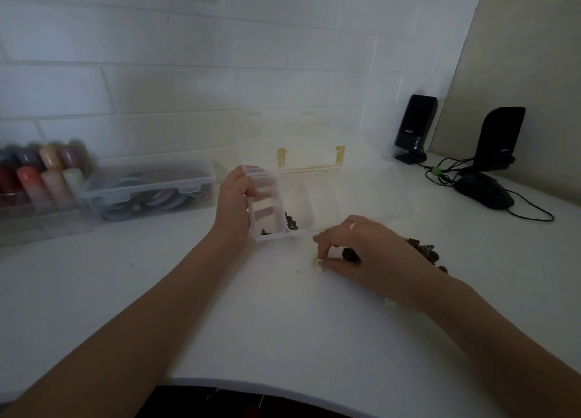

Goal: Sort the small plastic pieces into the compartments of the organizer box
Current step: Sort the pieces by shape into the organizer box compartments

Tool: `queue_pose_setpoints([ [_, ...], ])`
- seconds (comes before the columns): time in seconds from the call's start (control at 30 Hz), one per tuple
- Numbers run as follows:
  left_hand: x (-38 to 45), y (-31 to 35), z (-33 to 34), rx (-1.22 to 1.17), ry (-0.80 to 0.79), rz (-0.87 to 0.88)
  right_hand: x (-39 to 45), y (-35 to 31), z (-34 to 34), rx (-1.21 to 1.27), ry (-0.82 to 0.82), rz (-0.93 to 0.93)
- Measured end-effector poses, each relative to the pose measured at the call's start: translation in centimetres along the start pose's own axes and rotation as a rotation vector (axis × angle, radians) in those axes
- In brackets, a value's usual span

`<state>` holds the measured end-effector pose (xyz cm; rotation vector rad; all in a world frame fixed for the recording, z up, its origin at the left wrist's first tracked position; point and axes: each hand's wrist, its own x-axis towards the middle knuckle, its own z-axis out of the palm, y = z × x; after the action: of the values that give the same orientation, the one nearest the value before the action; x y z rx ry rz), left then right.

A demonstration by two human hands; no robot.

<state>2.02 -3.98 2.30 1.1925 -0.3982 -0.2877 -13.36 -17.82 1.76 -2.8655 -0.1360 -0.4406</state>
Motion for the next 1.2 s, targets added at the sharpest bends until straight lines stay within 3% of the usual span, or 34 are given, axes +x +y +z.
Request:
queue_pose_setpoints([
  [0.3,-0.4,0.0,0.2,0.013,-0.011,0.014,-0.2,-0.6,-0.2,0.171,-0.04,0.016],
  [0.4,-0.4,0.0,0.2,0.014,-0.013,0.015,-0.2,-0.7,-0.4,0.184,0.136,-0.036],
  [0.67,-0.7,-0.2,0.4,0.032,-0.06,0.073,-0.3,-1.1,-0.6,0.317,0.5,0.048],
  [0.8,-0.8,-0.4,0.6,0.054,-0.091,0.109,0.4,-1.5,0.0,0.152,0.626,-0.01],
  [1.0,-1.0,-0.6,0.8,0.048,-0.087,0.134,2.0,-0.1,1.2,-0.255,0.448,-0.096],
  [1.2,-0.5,-0.3,0.3,0.001,-0.044,0.066,-0.3,0.3,-3.0,-0.029,0.409,0.0],
])
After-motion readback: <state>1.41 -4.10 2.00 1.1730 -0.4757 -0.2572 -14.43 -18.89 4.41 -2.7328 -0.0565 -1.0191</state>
